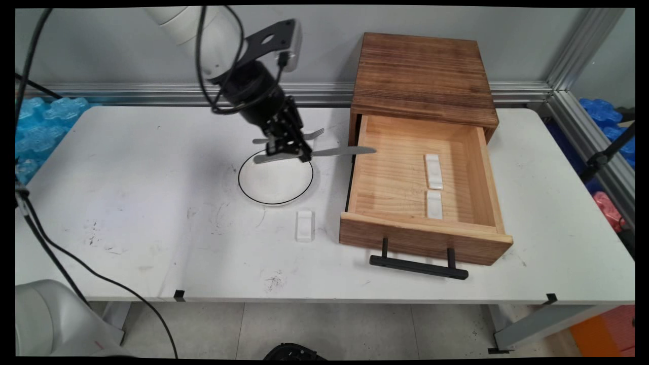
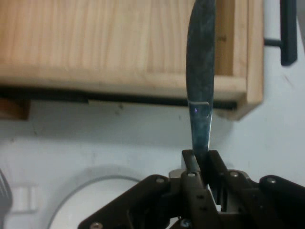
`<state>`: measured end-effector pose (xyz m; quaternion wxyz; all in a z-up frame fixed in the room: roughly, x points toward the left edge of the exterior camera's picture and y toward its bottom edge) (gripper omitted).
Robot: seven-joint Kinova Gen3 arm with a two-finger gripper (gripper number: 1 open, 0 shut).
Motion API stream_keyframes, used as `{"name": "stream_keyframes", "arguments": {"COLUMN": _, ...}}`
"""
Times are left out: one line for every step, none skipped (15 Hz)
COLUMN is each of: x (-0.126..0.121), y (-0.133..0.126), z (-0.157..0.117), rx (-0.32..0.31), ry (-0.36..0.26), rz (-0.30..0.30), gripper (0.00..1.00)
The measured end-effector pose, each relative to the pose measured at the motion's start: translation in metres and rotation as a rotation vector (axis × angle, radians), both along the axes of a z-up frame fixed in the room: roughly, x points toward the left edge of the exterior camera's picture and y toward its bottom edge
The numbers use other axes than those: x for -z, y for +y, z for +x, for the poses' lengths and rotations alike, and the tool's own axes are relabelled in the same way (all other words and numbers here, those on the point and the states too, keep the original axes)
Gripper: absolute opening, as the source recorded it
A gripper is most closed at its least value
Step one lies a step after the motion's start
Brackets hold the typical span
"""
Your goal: Place the picked object into the drawer
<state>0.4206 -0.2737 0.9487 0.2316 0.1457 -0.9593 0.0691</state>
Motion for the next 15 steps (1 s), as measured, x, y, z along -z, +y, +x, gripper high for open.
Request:
{"name": "stream_keyframes", "arguments": {"x": -0.001, "y": -0.003, "z": -0.004, "rx": 0.001, "ry": 0.002, "rz": -0.004, "gripper": 0.0}}
{"name": "stream_keyframes", "arguments": {"x": -0.004, "y": -0.007, "z": -0.009, "rx": 0.004, "ry": 0.005, "rz": -0.011, "gripper": 0.0}}
{"name": "stream_keyframes", "arguments": {"x": -0.006, "y": -0.012, "z": -0.016, "rx": 0.007, "ry": 0.008, "rz": -0.018, "gripper": 0.0}}
{"name": "stream_keyframes", "arguments": {"x": -0.007, "y": -0.017, "z": -0.023, "rx": 0.01, "ry": 0.011, "rz": -0.025, "gripper": 0.0}}
{"name": "stream_keyframes", "arguments": {"x": -0.008, "y": -0.022, "z": -0.028, "rx": 0.013, "ry": 0.012, "rz": -0.03, "gripper": 0.0}}
{"name": "stream_keyframes", "arguments": {"x": -0.009, "y": -0.026, "z": -0.036, "rx": 0.018, "ry": 0.014, "rz": -0.037, "gripper": 0.0}}
{"name": "stream_keyframes", "arguments": {"x": -0.01, "y": -0.031, "z": -0.044, "rx": 0.022, "ry": 0.016, "rz": -0.045, "gripper": 0.0}}
{"name": "stream_keyframes", "arguments": {"x": -0.01, "y": -0.034, "z": -0.05, "rx": 0.025, "ry": 0.017, "rz": -0.05, "gripper": 0.0}}
{"name": "stream_keyframes", "arguments": {"x": -0.011, "y": -0.037, "z": -0.055, "rx": 0.027, "ry": 0.018, "rz": -0.055, "gripper": 0.0}}
{"name": "stream_keyframes", "arguments": {"x": -0.011, "y": -0.04, "z": -0.062, "rx": 0.03, "ry": 0.021, "rz": -0.06, "gripper": 0.0}}
{"name": "stream_keyframes", "arguments": {"x": -0.011, "y": -0.044, "z": -0.07, "rx": 0.032, "ry": 0.023, "rz": -0.066, "gripper": 0.0}}
{"name": "stream_keyframes", "arguments": {"x": -0.01, "y": -0.047, "z": -0.079, "rx": 0.036, "ry": 0.026, "rz": -0.071, "gripper": 0.0}}
{"name": "stream_keyframes", "arguments": {"x": -0.009, "y": -0.05, "z": -0.085, "rx": 0.039, "ry": 0.027, "rz": -0.076, "gripper": 0.0}}
{"name": "stream_keyframes", "arguments": {"x": -0.009, "y": -0.052, "z": -0.09, "rx": 0.042, "ry": 0.028, "rz": -0.078, "gripper": 0.0}}
{"name": "stream_keyframes", "arguments": {"x": -0.007, "y": -0.054, "z": -0.097, "rx": 0.046, "ry": 0.029, "rz": -0.082, "gripper": 0.0}}
